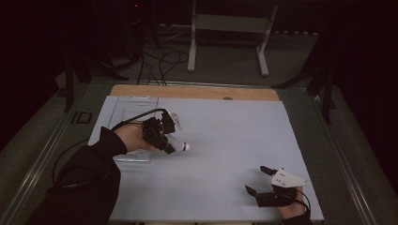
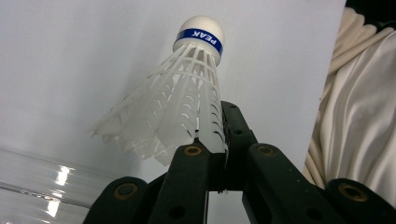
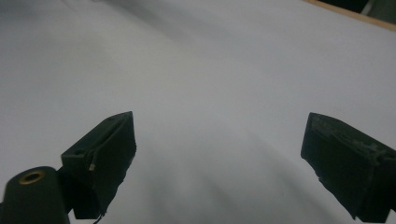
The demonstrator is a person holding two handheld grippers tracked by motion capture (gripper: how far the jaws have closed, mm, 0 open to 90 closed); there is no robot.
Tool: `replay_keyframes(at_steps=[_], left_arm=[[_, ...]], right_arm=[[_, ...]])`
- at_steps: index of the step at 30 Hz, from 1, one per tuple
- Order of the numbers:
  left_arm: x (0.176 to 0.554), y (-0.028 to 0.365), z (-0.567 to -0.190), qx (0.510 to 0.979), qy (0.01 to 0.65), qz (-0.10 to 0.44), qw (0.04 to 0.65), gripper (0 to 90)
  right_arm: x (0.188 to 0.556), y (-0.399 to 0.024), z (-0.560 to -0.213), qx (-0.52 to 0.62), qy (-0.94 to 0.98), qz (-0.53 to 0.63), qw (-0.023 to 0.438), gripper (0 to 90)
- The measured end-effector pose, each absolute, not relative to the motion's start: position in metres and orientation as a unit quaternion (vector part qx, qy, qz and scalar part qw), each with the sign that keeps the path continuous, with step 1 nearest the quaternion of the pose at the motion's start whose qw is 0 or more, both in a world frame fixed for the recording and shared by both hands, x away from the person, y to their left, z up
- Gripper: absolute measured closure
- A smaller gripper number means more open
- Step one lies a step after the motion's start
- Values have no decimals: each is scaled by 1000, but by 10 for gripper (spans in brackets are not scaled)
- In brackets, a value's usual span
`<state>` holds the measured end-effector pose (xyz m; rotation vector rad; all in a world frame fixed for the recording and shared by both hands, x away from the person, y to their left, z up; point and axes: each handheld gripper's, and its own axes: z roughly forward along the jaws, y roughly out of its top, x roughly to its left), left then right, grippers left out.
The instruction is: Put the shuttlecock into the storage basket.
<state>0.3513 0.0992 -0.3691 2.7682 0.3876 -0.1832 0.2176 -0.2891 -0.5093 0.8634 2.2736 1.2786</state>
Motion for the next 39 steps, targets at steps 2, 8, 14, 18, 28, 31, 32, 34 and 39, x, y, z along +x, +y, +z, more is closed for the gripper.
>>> replay_keyframes(at_steps=[2, 8, 14, 18, 28, 31, 32, 34, 39], left_arm=[[351, 100, -367, 974, 138, -64, 169, 899], [353, 106, -363, 973, 143, -60, 169, 898], [355, 115, -355, 971, 151, -57, 174, 898], [355, 120, -352, 971, 155, -56, 174, 897], [354, 139, -345, 969, 167, -48, 173, 897], [354, 147, -344, 968, 173, -47, 174, 897], [354, 150, -343, 967, 178, -47, 177, 897], [355, 156, -342, 965, 183, -48, 181, 897], [355, 168, -340, 962, 195, -44, 186, 897]], right_arm=[[217, -289, -509, 306, 811, 459, 196, 101], [216, -291, -507, 292, 803, 476, 207, 100], [215, -291, -506, 293, 801, 479, 208, 100], [215, -291, -506, 294, 800, 482, 206, 100], [216, -291, -507, 296, 802, 478, 201, 100], [216, -291, -507, 297, 802, 478, 201, 101], [216, -291, -507, 296, 803, 477, 202, 101], [216, -291, -507, 297, 802, 478, 200, 101], [217, -291, -508, 296, 804, 474, 201, 101]])
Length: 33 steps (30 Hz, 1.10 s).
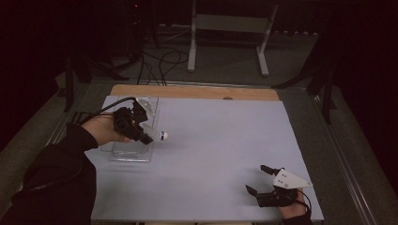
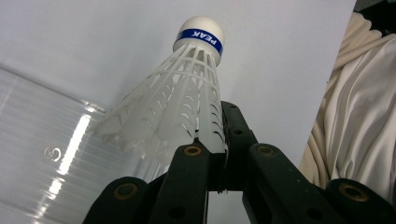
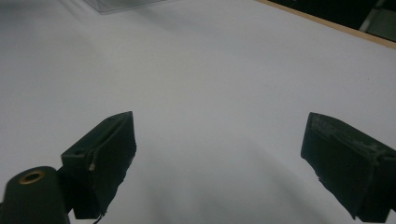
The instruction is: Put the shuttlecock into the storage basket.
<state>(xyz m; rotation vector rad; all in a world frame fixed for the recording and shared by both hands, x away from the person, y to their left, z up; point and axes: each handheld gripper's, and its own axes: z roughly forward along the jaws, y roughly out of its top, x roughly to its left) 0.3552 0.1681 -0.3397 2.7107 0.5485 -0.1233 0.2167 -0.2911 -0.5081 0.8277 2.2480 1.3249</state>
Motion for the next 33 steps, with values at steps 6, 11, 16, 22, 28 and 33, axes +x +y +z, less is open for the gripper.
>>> replay_keyframes(at_steps=[6, 11, 16, 22, 28, 33], left_arm=[[356, 181, -338, 958, 208, -40, 191, 897], [358, 194, -340, 955, 220, -43, 192, 898], [359, 205, -341, 954, 226, -38, 191, 897], [355, 220, -339, 952, 235, -32, 195, 898], [352, 235, -341, 952, 240, -30, 189, 898], [352, 242, -347, 954, 231, -30, 188, 897]], right_arm=[[217, -291, -508, 297, 804, 475, 199, 101], [217, -291, -509, 297, 805, 474, 198, 101], [217, -290, -509, 297, 806, 474, 196, 101], [217, -290, -509, 296, 806, 473, 196, 101], [217, -290, -509, 296, 807, 471, 196, 101], [217, -289, -510, 296, 808, 470, 196, 101]])
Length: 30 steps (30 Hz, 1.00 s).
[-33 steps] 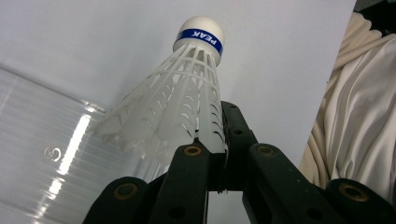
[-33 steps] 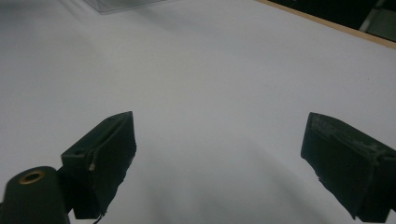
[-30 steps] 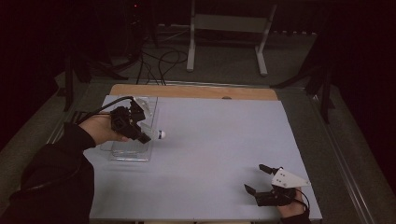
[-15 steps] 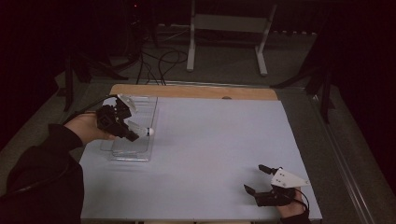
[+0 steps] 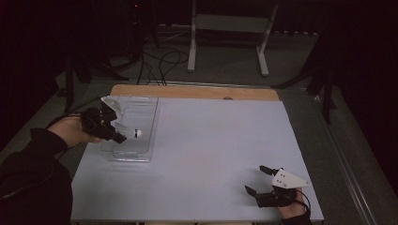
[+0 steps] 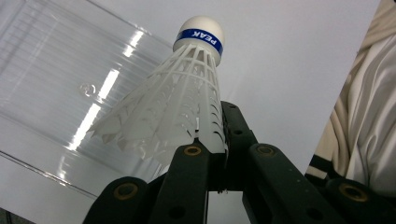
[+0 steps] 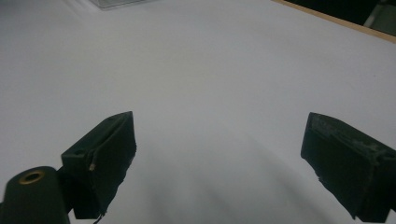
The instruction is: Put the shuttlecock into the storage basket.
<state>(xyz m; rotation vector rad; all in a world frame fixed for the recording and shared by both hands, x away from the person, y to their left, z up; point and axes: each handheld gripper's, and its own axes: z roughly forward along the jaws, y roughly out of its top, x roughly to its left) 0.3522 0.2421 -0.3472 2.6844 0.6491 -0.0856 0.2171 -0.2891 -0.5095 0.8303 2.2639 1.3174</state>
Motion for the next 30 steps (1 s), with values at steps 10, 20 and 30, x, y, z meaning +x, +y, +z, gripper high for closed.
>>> replay_keyframes(at_steps=[10, 20, 30], left_arm=[[358, 251, -359, 949, 244, -30, 196, 897], [363, 250, -378, 953, 232, -32, 194, 897], [366, 243, -394, 962, 203, -17, 184, 897]], right_arm=[[217, -289, -510, 297, 808, 470, 195, 101], [218, -289, -510, 297, 810, 468, 192, 101], [218, -289, -511, 298, 811, 467, 190, 102]])
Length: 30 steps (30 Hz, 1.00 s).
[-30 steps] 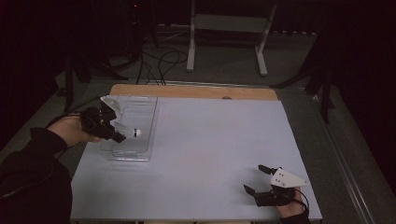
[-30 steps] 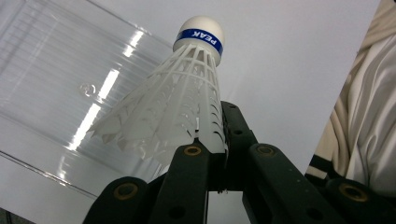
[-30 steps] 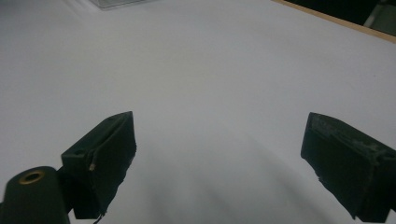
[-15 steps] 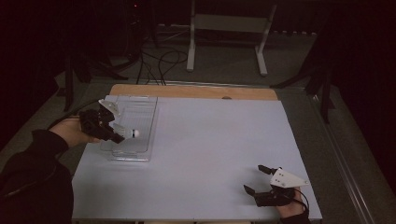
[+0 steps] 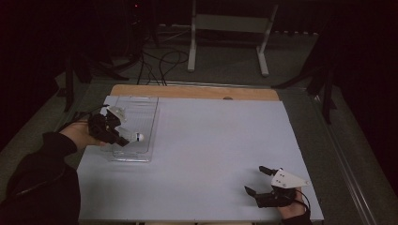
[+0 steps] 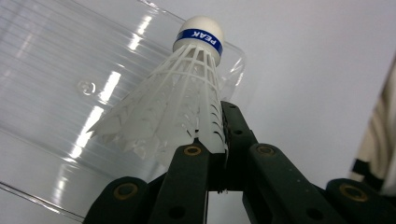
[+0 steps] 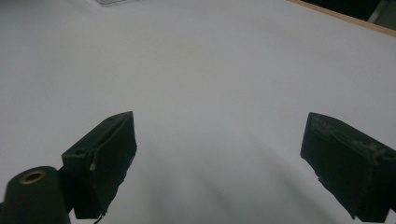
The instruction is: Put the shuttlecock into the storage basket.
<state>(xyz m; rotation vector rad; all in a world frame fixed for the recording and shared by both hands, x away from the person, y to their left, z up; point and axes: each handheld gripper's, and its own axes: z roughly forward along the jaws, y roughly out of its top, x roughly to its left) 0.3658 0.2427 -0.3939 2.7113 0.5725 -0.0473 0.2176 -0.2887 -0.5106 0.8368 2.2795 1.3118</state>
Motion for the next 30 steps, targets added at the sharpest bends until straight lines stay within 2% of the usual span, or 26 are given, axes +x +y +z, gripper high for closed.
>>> replay_keyframes(at_steps=[11, 30], left_arm=[[367, 238, -406, 966, 180, -9, 187, 895], [373, 235, -428, 965, 196, -26, 173, 895]], right_arm=[[217, -289, -510, 296, 811, 467, 190, 103], [217, -289, -511, 297, 813, 463, 188, 103]])
